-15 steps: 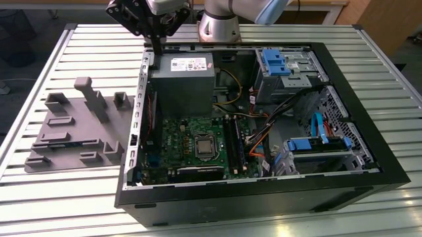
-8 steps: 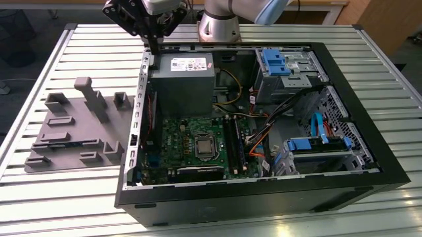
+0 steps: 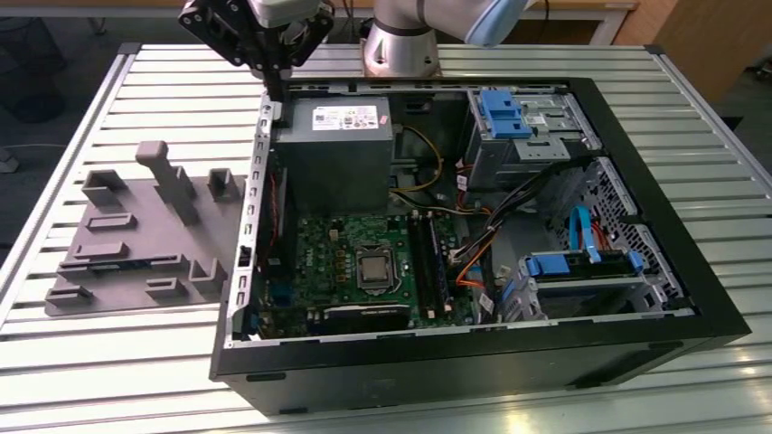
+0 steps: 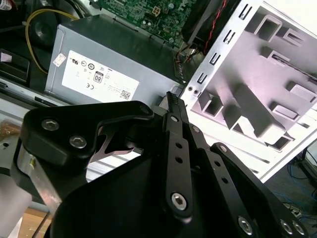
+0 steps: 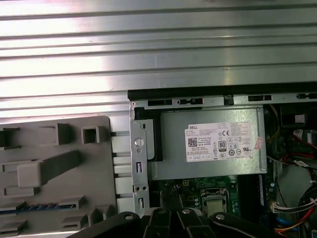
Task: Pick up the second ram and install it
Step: 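Reach for the second ram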
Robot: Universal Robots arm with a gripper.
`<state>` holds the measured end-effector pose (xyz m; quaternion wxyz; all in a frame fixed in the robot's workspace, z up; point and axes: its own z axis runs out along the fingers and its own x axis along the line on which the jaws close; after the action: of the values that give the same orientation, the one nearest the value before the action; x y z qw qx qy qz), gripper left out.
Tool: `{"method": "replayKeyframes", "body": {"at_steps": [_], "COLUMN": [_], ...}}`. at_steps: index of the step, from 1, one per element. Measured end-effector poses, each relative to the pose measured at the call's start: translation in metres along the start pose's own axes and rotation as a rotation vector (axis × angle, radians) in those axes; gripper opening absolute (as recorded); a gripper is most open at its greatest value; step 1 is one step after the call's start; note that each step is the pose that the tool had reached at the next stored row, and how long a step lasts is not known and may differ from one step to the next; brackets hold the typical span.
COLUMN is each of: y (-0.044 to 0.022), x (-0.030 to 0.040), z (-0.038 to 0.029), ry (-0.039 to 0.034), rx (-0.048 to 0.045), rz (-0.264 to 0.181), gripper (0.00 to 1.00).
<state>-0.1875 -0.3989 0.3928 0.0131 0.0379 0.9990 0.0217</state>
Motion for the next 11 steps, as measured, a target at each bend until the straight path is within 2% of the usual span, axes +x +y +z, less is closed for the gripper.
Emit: {"method": "replayKeyframes", "body": {"at_steps": [11], "y": [-0.0006], "x": [0.0073], "z": [-0.0001], "ry": [-0.0001], "rx": [0.0000], "rz": [0.000], "gripper": [0.11]}}
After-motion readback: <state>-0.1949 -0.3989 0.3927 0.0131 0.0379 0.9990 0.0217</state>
